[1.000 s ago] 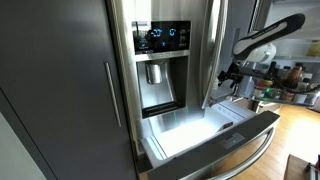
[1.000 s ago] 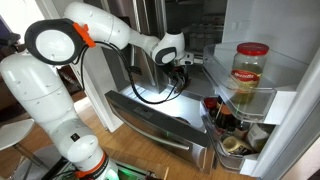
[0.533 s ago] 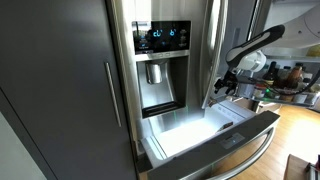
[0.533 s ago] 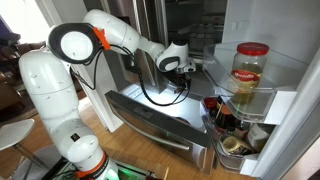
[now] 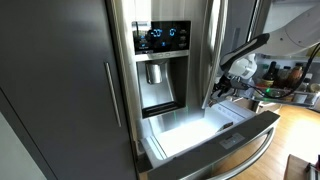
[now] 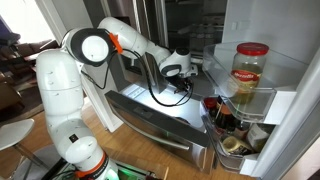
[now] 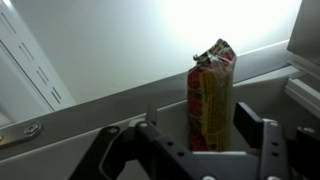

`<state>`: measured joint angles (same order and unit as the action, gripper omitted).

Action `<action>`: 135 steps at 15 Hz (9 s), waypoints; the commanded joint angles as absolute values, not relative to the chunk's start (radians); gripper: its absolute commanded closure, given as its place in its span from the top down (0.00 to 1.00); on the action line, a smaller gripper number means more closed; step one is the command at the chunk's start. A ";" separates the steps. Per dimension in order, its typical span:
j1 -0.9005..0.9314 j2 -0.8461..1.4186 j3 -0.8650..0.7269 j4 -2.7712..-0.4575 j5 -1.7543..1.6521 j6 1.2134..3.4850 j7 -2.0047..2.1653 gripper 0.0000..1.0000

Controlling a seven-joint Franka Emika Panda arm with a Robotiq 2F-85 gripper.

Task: Put the two packets in the open fridge drawer then close the drawer

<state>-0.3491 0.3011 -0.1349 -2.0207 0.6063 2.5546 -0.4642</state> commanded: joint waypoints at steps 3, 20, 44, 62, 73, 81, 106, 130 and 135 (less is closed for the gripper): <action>-0.404 0.355 -0.073 -1.974 0.743 2.576 -0.554 0.33; -0.319 0.228 -0.127 -2.051 0.692 2.572 -0.245 0.00; -0.358 0.343 -0.084 -2.023 0.690 2.669 -0.565 0.75; -0.321 0.276 -0.104 -2.058 0.580 2.655 -0.273 0.02; -0.090 0.047 -0.366 -2.208 0.179 2.439 0.541 0.02; -0.141 -0.026 -0.273 -2.265 0.141 2.379 0.831 0.55; -0.228 -0.281 -0.204 -2.610 0.128 2.337 0.365 1.00; -0.245 -0.272 -0.249 -2.748 -0.106 2.382 -0.106 1.00; -0.286 -0.197 -0.285 -2.750 -0.117 2.384 -0.086 1.00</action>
